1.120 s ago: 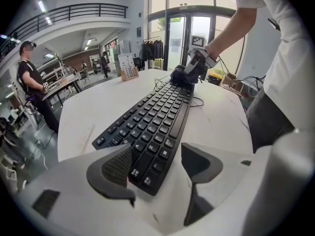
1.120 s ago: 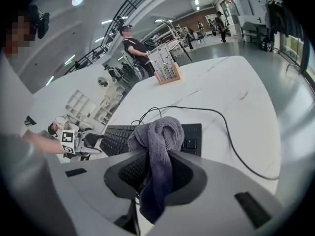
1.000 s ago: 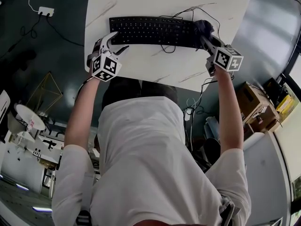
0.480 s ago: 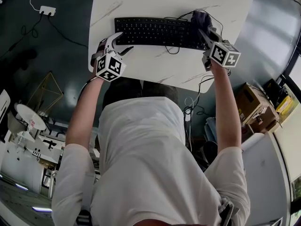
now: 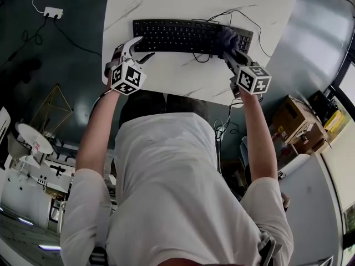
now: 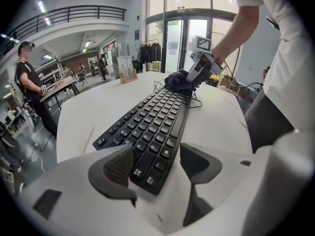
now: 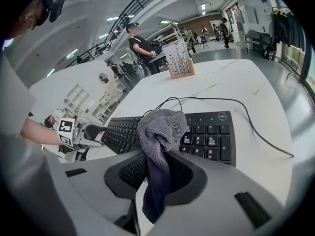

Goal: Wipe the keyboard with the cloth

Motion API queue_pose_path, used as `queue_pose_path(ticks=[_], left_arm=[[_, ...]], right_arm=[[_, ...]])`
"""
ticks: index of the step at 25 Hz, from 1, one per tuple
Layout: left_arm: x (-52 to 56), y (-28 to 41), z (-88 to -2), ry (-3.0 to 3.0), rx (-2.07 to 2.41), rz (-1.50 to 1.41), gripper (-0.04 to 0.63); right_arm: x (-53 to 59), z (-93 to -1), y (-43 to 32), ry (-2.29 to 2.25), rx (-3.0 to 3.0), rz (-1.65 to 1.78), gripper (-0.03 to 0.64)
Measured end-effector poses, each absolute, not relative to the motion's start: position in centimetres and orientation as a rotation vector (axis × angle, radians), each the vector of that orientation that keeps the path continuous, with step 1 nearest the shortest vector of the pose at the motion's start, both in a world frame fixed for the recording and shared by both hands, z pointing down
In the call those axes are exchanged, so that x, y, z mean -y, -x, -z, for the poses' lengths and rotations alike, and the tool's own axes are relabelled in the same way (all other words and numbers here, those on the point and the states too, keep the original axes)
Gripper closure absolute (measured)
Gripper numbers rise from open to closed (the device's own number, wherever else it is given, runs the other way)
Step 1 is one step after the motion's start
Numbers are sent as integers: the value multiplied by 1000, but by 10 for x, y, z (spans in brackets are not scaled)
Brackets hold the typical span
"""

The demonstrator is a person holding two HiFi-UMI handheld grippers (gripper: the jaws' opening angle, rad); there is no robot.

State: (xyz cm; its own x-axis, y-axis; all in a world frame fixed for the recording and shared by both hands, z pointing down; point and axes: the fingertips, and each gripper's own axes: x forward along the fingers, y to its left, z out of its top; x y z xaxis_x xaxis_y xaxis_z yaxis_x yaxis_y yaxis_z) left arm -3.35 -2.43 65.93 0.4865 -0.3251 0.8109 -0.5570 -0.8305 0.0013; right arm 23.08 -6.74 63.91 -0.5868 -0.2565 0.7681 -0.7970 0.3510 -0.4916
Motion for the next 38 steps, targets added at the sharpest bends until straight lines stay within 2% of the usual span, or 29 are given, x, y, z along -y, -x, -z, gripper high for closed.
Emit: queue_pose_path(ticks=[18,30,38], left_arm=[[23,32,-661,-2484,737,-1310,290],[24,32,-662,-2506,716,-1292,288],[24,32,-661,-2514,711,-1293,288]], right_arm=[[-6,-632,-172,-540,2023,-1256,515],[92,-638,-186,-677,2048,-1190,515],[141,-633,-186,-745,2072,-1023,515]])
